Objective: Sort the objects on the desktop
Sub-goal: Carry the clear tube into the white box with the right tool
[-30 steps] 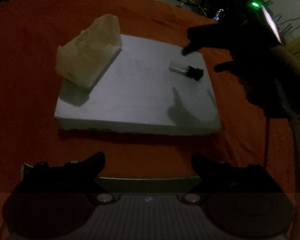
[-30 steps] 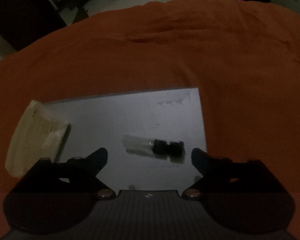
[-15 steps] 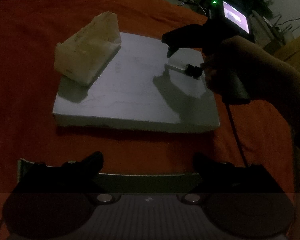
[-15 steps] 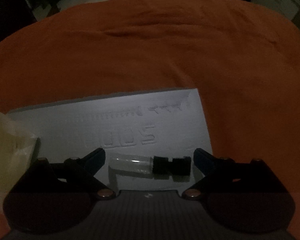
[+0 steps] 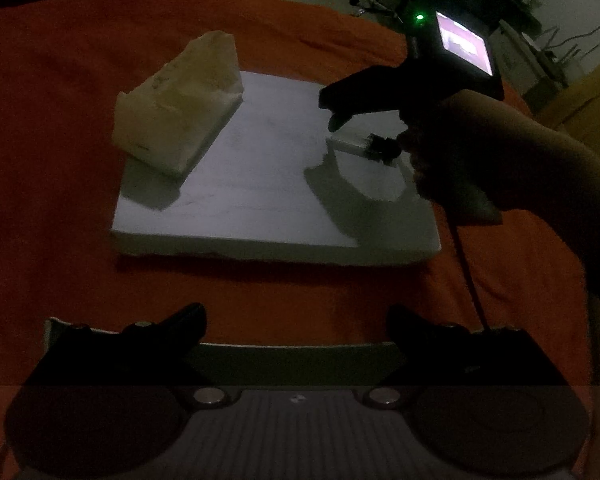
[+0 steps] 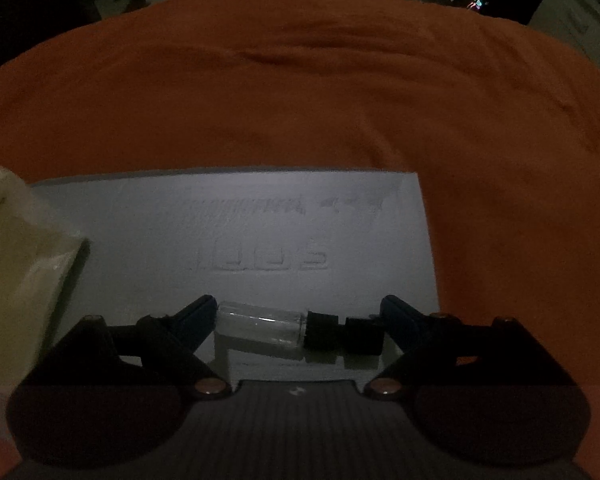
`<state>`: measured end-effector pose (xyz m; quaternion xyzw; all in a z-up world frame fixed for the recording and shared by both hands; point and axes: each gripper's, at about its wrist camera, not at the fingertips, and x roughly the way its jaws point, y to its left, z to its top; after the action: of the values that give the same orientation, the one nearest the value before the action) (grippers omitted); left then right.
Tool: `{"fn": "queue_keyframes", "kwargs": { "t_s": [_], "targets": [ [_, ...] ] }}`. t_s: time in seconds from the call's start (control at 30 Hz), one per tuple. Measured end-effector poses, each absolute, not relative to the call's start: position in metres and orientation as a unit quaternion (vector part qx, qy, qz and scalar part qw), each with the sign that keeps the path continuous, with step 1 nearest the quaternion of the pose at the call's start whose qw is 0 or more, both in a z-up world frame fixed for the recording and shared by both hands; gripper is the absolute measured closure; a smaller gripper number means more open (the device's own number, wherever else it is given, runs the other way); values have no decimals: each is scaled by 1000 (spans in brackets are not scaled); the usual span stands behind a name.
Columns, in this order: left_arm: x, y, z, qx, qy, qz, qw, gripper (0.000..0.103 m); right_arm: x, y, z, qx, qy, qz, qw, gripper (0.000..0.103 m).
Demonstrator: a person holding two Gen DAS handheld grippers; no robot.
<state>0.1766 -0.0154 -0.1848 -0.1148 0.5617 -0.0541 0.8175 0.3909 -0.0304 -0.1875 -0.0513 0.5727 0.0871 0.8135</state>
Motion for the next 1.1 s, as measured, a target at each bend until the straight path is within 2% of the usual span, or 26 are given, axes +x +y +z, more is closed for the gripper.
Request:
{"fn": "queue_keyframes", "kwargs": {
  "t_s": [0.57, 0.97, 1.1],
  "targets": [
    [144, -12, -158, -111, 542, -56, 831, 5, 343, -68, -130, -27, 557, 134, 819, 13],
    [112, 1, -154, -98, 547, -45, 830, 5, 247, -104, -59, -16, 529, 259, 808, 13],
    [103, 7, -149, -106, 549, -52, 827, 5, 203, -112, -37, -54, 484, 300, 821, 12]
  ]
}}
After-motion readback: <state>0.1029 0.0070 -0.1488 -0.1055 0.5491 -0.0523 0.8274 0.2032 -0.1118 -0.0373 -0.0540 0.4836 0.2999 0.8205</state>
